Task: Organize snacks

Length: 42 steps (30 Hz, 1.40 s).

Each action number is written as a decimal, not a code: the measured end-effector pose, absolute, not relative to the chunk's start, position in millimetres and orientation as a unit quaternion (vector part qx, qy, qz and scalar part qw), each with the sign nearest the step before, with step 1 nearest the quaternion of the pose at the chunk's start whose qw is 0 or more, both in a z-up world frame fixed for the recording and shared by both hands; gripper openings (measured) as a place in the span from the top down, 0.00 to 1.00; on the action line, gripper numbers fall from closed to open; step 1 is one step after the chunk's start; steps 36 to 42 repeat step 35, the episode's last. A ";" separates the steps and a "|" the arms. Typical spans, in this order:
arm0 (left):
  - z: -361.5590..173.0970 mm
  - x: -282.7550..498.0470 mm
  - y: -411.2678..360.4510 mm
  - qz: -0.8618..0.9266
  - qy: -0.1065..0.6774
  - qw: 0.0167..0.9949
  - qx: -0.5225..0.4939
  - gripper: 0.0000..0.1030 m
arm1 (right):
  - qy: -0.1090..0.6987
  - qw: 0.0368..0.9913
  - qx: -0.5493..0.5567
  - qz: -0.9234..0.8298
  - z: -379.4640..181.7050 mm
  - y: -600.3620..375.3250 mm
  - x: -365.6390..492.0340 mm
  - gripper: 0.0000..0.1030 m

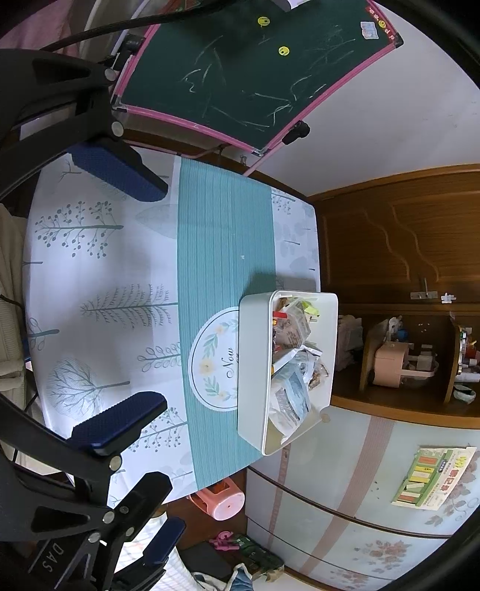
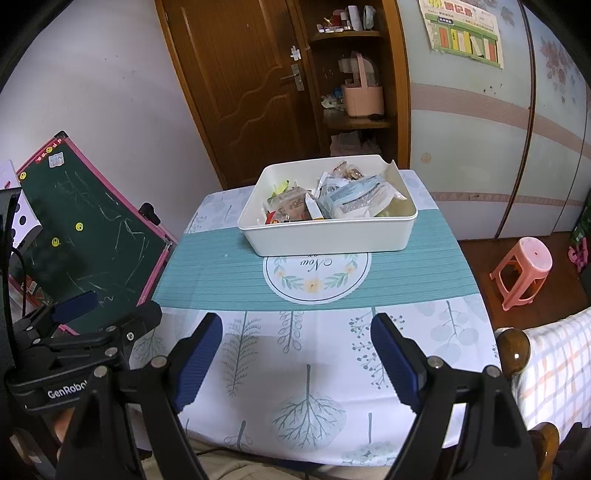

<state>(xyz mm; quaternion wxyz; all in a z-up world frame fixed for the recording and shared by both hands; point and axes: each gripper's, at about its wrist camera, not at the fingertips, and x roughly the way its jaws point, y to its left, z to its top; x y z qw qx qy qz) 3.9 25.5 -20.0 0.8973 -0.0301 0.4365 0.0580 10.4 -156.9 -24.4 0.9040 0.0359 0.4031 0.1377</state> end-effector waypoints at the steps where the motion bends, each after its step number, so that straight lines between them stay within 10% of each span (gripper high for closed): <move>1: -19.9 4.2 24.7 0.058 0.437 0.897 -0.030 0.01 | 0.403 0.904 0.036 0.138 -24.4 -157.1 10.5 0.19; 42: -32.7 14.5 21.1 0.067 0.467 0.881 -0.030 0.05 | 0.442 0.886 0.039 0.132 -41.9 -145.2 21.5 0.19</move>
